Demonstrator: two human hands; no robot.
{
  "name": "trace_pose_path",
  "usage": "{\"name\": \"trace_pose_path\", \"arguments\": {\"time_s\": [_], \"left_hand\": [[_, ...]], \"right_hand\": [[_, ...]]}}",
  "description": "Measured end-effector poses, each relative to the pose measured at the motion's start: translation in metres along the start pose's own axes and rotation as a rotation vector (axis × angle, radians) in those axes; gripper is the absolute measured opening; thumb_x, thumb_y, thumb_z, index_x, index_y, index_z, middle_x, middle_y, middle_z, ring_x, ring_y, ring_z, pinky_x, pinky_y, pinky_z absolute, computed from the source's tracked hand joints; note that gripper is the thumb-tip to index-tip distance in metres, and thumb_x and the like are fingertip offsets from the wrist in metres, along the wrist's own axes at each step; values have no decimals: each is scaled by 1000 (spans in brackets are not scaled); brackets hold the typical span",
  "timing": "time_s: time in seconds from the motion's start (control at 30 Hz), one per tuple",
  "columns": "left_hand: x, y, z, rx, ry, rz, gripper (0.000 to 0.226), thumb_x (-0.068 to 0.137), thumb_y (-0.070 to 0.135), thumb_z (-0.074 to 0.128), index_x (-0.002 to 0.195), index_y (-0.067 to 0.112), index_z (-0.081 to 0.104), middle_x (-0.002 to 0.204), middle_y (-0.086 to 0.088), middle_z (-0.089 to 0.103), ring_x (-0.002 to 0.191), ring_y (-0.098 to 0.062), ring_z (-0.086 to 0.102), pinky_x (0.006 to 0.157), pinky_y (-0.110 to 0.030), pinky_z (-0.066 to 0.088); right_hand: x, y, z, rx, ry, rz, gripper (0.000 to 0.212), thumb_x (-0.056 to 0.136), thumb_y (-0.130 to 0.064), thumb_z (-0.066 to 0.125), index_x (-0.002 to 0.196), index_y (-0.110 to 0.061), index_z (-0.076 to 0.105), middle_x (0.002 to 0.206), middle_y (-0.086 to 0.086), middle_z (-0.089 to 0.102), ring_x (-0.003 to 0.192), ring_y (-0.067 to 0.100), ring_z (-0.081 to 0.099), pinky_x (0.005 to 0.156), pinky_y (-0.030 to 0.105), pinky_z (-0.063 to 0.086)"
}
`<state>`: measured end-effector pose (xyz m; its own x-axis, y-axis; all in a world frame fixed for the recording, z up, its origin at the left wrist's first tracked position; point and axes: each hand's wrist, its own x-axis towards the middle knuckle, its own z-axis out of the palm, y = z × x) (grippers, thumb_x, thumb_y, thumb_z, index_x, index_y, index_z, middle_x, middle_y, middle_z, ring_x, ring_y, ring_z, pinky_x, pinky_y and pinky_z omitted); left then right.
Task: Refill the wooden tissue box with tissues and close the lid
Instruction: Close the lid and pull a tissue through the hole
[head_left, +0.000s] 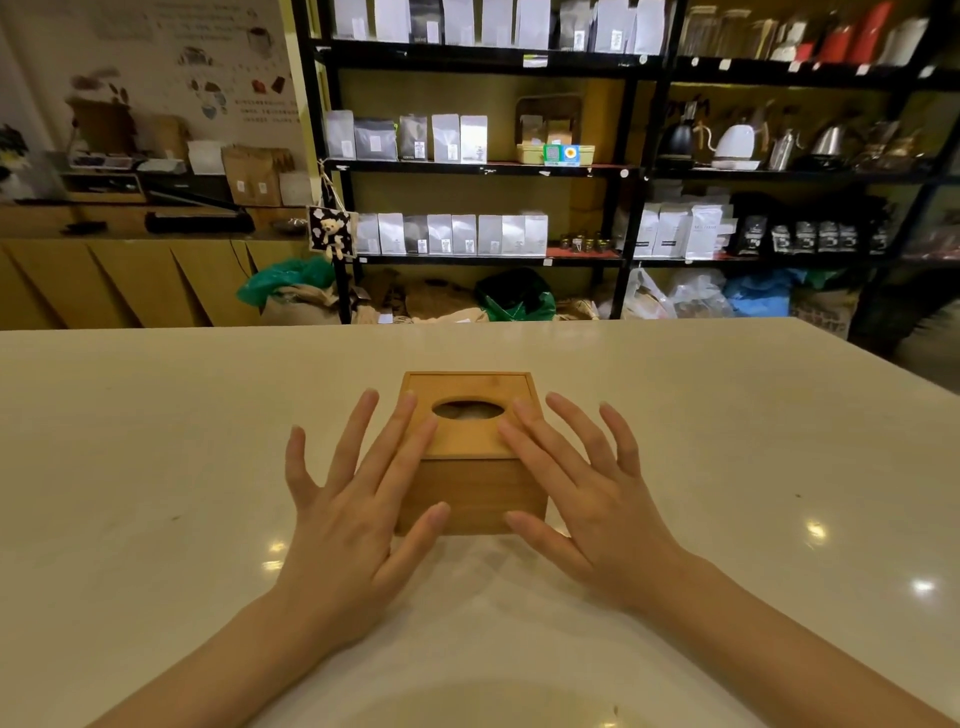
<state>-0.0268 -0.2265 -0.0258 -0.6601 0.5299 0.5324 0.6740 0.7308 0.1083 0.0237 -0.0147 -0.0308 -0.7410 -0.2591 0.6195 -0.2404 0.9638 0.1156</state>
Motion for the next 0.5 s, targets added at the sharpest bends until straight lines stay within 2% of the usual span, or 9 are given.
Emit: {"name": "trace_pose_path", "arguments": {"time_s": [0.2,0.37,0.43,0.5], "left_hand": [[-2,1,1,-47,13,2,57,91,52,13,139,27,31,148,9,28,142,-10,4,110,-46,-11],[7,-2,-6,-126,106,59,56,93,49,13,120,24,55,126,8,58,127,-4,33,109,-39,-3],[16,-5,-8,-206,167,69,58,92,51,14,107,25,64,110,14,61,112,3,41,106,-33,7],[29,-8,-13,-296,159,32,58,89,55,21,92,25,70,96,18,63,97,4,47,96,-28,28]], "right_hand": [[2,-1,-2,27,8,-8,55,92,-50,27,133,-18,45,141,2,48,136,19,28,113,45,9],[8,1,-6,72,63,-47,49,94,-46,30,119,-17,59,123,0,64,122,15,45,111,42,13],[17,2,-11,120,86,-54,45,95,-42,29,107,-18,65,108,-2,70,107,12,54,108,40,21],[29,4,-18,204,72,-42,47,96,-40,26,91,-18,68,87,-5,72,85,11,60,97,34,31]]}}
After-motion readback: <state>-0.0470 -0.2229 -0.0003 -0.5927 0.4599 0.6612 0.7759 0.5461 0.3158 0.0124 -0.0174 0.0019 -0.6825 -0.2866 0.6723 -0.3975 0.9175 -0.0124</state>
